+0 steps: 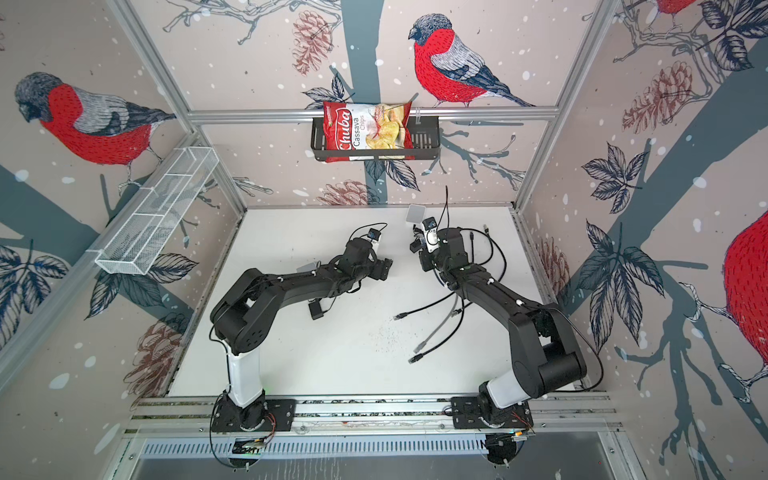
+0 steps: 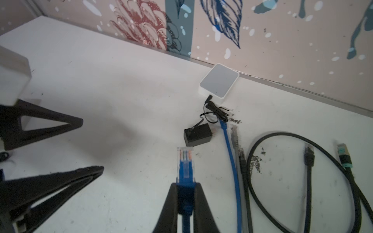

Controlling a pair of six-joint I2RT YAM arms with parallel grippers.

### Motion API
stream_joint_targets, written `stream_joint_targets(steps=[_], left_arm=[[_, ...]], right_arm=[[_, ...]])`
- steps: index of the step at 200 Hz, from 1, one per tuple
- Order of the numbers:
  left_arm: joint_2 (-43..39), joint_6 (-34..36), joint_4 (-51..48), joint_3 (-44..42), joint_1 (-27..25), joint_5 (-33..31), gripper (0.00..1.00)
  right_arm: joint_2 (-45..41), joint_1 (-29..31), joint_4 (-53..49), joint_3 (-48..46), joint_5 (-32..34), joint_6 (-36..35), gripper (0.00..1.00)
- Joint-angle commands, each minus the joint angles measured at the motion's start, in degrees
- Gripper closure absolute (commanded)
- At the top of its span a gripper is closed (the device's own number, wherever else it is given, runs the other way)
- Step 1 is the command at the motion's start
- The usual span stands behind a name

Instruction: Insert the plug into the switch port

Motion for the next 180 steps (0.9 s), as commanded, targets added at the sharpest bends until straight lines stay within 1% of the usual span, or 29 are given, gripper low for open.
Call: stream_joint_targets(steps=[1, 14, 28, 63, 88, 110, 136, 157, 180], left_arm=[[3.35, 3.16, 8.09, 3.28, -0.25, 5.02, 0.12], [5.79, 4.13, 10.28, 5.76, -0.42, 6.39, 0.13], [8.59, 4.62, 10.23, 9.55, -0.65, 7.04, 0.13], [14.98, 3.81, 11.72, 17.48, -0.79, 8.08, 0.13], [20.14, 3.09, 8.82, 25.01, -0.79, 8.6, 0.13], [23.9, 2.22, 8.5, 29.54, -0.79, 8.11, 0.15], [28.74, 1.11, 4.26, 36.81, -0.79, 6.57, 0.19], [31.43, 0.98, 0.24, 42.26, -0.79, 6.43, 0.2], [34.51, 0.9, -7.06, 49.14, -0.79, 5.0, 0.25]], right_arm=[[-1.14, -0.84, 2.82, -0.86, 1.37, 2.77, 0.97], [-1.85, -1.28, 3.13, -1.56, 1.14, 2.88, 0.97], [-2.56, -1.71, 3.55, -2.38, 0.91, 3.06, 0.97], [-4.33, -2.6, 4.42, -4.24, 0.2, 3.22, 0.97], [-5.74, -2.84, 5.04, -5.53, -0.37, 3.16, 0.97], [-6.77, -2.93, 5.46, -6.65, -0.68, 3.23, 0.97], [-8.04, -3.06, 5.93, -8.23, -0.92, 3.32, 0.97], [-8.82, -3.06, 6.22, -9.11, -0.86, 2.99, 0.97], [-9.13, -3.31, 6.2, -9.47, -1.15, 2.75, 0.97]])
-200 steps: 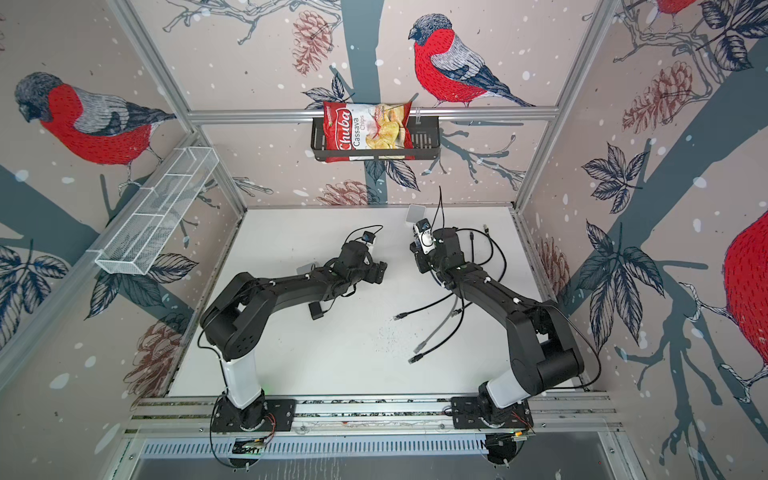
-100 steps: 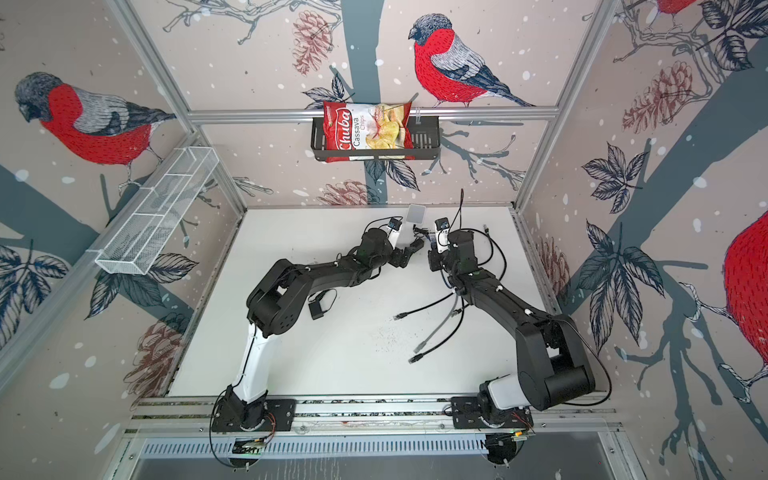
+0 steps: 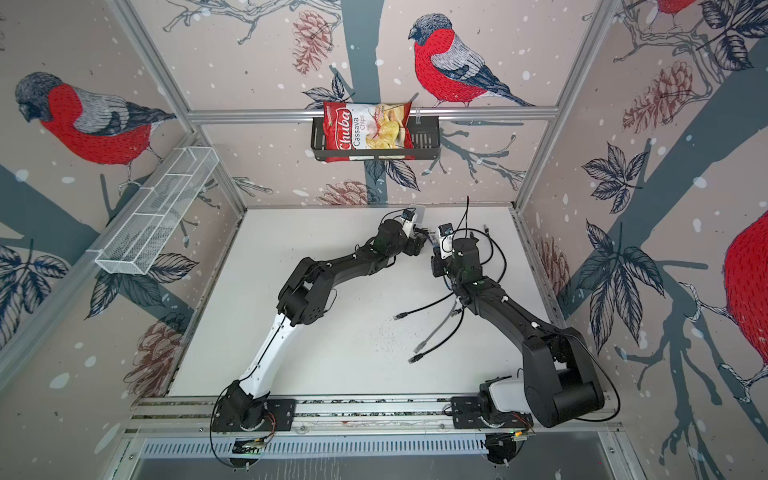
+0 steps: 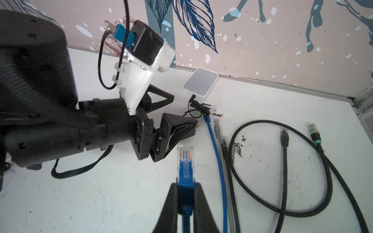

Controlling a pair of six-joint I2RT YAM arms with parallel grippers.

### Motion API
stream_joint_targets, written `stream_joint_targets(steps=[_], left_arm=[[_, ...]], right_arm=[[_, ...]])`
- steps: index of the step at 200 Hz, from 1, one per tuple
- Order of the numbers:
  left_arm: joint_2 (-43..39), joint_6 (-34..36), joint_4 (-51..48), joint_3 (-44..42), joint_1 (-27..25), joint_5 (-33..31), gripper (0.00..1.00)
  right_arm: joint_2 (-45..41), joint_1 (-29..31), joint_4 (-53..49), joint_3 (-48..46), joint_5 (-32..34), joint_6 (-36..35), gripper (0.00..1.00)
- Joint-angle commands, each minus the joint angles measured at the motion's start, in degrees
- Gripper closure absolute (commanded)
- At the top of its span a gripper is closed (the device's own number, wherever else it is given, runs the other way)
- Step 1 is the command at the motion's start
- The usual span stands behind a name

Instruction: Insert the plug into the switch port

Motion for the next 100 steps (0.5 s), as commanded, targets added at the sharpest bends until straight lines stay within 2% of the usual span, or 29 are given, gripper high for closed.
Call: stream_joint_targets(steps=[1, 25, 83, 100], left_arm=[[2.46, -0.39, -7.66, 5.58, -0.07, -1.71, 0.25], [4.1, -0.81, -12.46, 9.4, -0.07, -2.23, 0.29], [2.96, -0.8, -19.1, 9.73, -0.07, -4.63, 0.3], [2.96, -0.53, -19.14, 9.67, -0.07, -5.22, 0.36]], right_arm=[[-0.6, -0.36, 1.86, -0.38, -0.35, 0.19, 0.97], [-0.76, -0.62, 2.26, -0.56, -0.94, 0.18, 0.97], [-1.02, -0.75, 3.05, -0.9, -1.3, 0.09, 0.97], [-0.99, -0.81, 3.27, -0.99, -1.52, 0.17, 0.97]])
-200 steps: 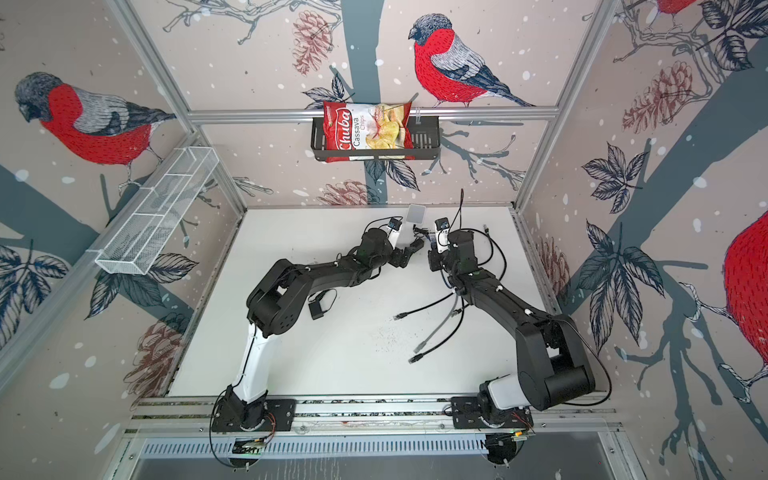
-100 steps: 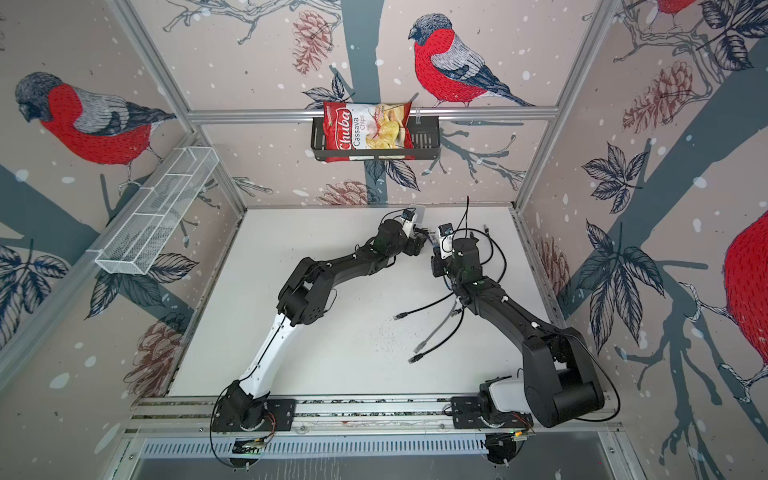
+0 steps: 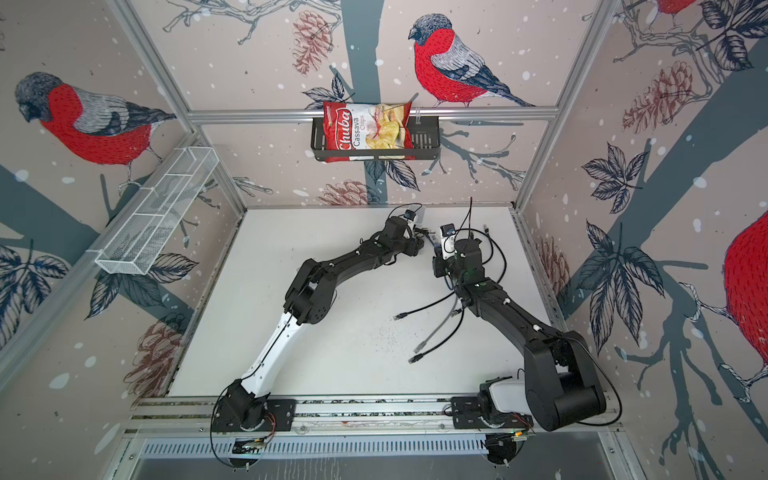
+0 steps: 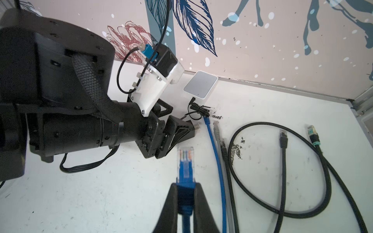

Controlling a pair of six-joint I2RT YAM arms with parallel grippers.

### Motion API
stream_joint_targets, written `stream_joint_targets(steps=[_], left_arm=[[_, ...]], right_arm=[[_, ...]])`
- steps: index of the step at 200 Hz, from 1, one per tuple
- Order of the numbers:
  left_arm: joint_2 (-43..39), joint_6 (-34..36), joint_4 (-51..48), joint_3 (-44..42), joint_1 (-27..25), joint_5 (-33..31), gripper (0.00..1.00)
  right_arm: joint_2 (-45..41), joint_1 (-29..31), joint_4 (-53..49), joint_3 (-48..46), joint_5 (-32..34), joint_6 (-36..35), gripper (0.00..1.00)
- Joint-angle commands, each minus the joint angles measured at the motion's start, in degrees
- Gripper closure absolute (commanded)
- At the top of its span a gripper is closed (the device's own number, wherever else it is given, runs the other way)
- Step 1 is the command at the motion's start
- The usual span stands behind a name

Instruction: Insert the plug into the switch port

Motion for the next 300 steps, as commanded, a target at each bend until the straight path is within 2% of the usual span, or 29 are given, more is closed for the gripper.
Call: stream_joint_targets(steps=[1, 14, 37, 82, 121, 160, 203, 253, 300], left_arm=[[-0.71, 0.47, -1.8, 0.41, -0.07, -1.26, 0.37], [-0.72, 0.56, -1.59, 0.44, -0.07, -1.22, 0.45], [-0.71, 0.58, -1.45, 0.44, -0.07, -1.07, 0.5], [-1.73, 1.11, -1.37, -0.89, -0.07, -0.47, 0.71], [-4.68, 1.44, 0.72, -5.56, -0.07, -0.31, 0.88], [-8.54, 2.02, 3.34, -12.14, -0.07, -0.66, 0.99], [-13.53, 1.39, 4.77, -20.54, -0.04, -0.17, 1.0], [-26.62, -0.03, 9.41, -40.84, -0.04, -2.49, 1.0], [-38.25, -2.72, 9.36, -56.62, -0.15, -5.9, 1.0]], right_arm=[[-0.24, -0.09, 2.13, -0.25, -0.71, 0.22, 0.97], [-0.33, -0.07, 2.22, -0.29, -0.65, 0.22, 0.97], [-0.29, -0.08, 2.16, -0.23, -0.47, 0.04, 0.97], [-0.23, -0.1, 2.13, -0.21, -0.61, -0.04, 0.97], [0.08, -0.13, 2.14, -0.13, -0.65, -0.06, 0.97], [0.13, -0.15, 2.12, -0.06, -0.56, -0.22, 0.97], [0.14, -0.12, 1.4, 0.41, -0.56, -0.46, 0.97], [0.41, 0.02, 1.61, 0.32, -0.71, -0.4, 0.97], [1.12, 0.97, 1.69, 0.84, -1.08, -0.73, 0.97]])
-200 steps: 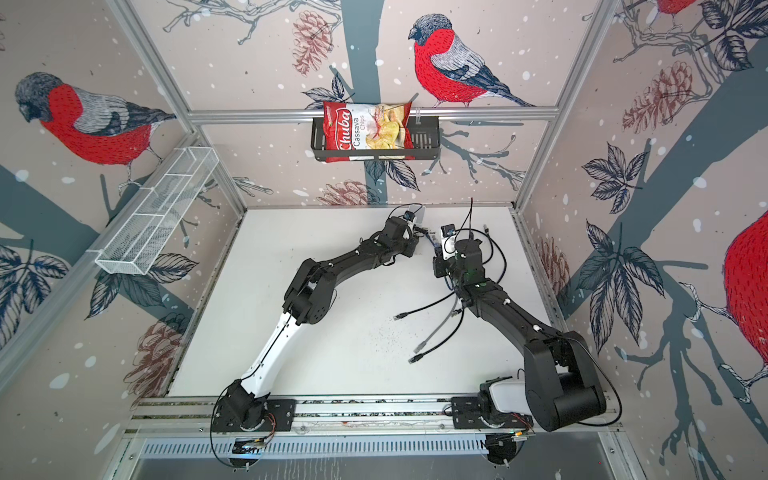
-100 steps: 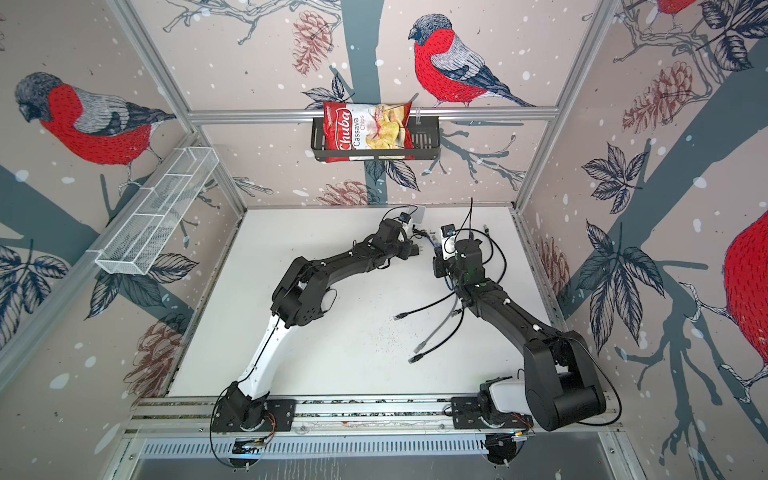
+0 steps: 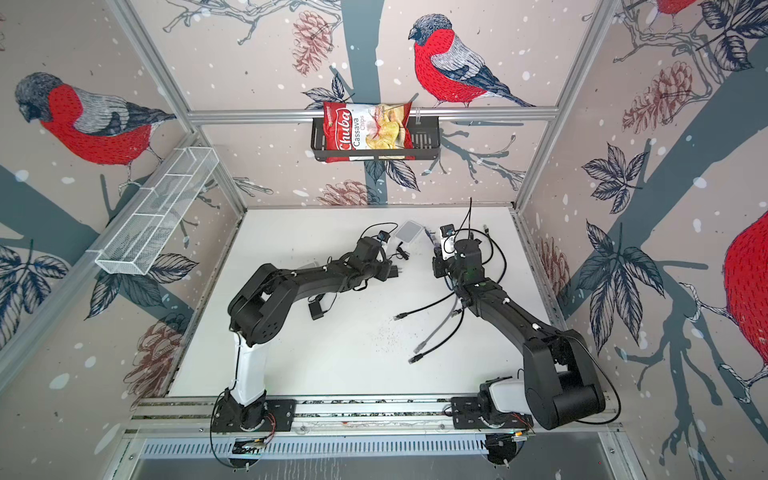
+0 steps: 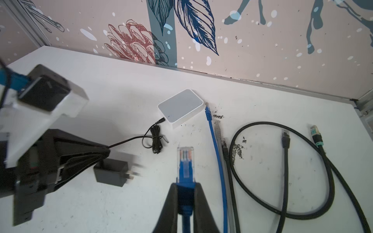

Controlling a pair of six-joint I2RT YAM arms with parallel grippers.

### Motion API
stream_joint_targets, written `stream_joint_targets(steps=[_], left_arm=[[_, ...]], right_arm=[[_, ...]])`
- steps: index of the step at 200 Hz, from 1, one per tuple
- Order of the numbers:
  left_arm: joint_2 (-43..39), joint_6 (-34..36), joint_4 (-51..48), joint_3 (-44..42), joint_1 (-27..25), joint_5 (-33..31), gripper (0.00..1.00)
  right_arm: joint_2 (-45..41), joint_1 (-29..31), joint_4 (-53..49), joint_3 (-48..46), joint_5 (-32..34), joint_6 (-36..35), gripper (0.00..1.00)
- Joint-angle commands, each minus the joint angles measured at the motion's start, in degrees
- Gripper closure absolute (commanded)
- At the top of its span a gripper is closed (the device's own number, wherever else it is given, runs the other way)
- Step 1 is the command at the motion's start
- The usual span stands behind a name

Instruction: Insert the plug into the switch port

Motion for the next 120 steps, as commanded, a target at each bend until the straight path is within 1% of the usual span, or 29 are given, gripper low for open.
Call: stream_joint_targets(steps=[1, 35, 53, 78, 109, 120], left_arm=[[-4.63, -2.02, 0.44, -5.97, -0.15, -2.75, 1.0], [-12.63, -4.38, 1.26, -16.96, -0.15, -6.69, 1.0], [-16.14, -5.32, 0.84, -20.94, -0.12, -9.13, 1.0], [-19.36, -6.94, -1.1, -23.79, -0.07, -13.82, 1.0], [-21.29, -8.78, -2.52, -25.26, 0.07, -20.72, 1.0], [-21.5, -9.34, -2.91, -25.17, 0.67, -21.8, 1.0]], right_arm=[[0.42, 0.56, 1.36, 0.69, -0.47, -0.52, 0.97], [1.77, 1.57, 0.86, 1.35, -0.65, -0.81, 0.97], [2.61, 2.03, 0.65, 1.91, -0.56, -0.97, 0.97], [3.64, 2.85, 0.24, 2.67, -0.3, -1.15, 0.97], [4.18, 3.63, 0.0, 3.21, -0.04, -1.41, 0.97], [4.33, 3.74, -0.12, 3.36, -0.03, -1.49, 0.97]])
